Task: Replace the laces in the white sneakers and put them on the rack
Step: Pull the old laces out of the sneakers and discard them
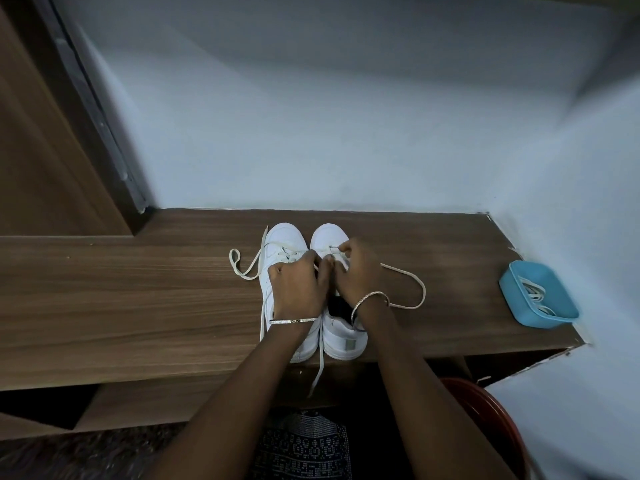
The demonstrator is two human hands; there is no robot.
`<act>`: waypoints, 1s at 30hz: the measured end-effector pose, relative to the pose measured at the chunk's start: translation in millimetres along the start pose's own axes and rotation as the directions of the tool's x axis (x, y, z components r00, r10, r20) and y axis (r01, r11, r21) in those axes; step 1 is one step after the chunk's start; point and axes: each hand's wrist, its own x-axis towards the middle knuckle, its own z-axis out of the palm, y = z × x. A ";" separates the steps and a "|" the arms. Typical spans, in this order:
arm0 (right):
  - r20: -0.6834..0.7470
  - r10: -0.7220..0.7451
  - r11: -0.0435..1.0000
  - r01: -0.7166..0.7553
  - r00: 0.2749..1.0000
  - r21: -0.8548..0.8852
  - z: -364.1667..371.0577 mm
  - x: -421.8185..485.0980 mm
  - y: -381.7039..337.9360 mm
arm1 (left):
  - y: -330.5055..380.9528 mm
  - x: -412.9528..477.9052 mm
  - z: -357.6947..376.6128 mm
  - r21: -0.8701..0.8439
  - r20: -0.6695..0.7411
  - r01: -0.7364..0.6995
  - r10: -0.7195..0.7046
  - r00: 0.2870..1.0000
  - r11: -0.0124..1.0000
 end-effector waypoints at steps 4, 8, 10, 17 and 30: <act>-0.080 0.116 0.993 -0.113 0.990 0.040 6.0 -6.8 8.1 | -1.1 21.7 -5.6 0.019 -0.067 -0.047 0.048 0.997 0.999; -0.130 0.180 0.979 -0.165 0.975 0.121 6.8 -11.8 8.2 | -1.4 47.1 3.2 0.278 0.150 -0.057 0.015 0.989 0.959; -0.154 0.189 0.973 -0.165 0.970 0.160 9.2 -13.4 8.6 | -3.4 55.3 12.7 0.390 0.228 -0.091 0.000 0.974 0.916; -0.196 0.211 0.967 -0.175 0.958 0.184 12.3 -14.1 10.8 | -14.8 66.5 18.8 0.435 0.203 -0.094 0.004 0.979 0.895; -0.177 0.255 0.954 -0.218 0.950 0.207 13.1 -16.4 9.5 | -30.4 70.3 -45.8 -0.882 0.401 0.466 -0.406 0.821 0.073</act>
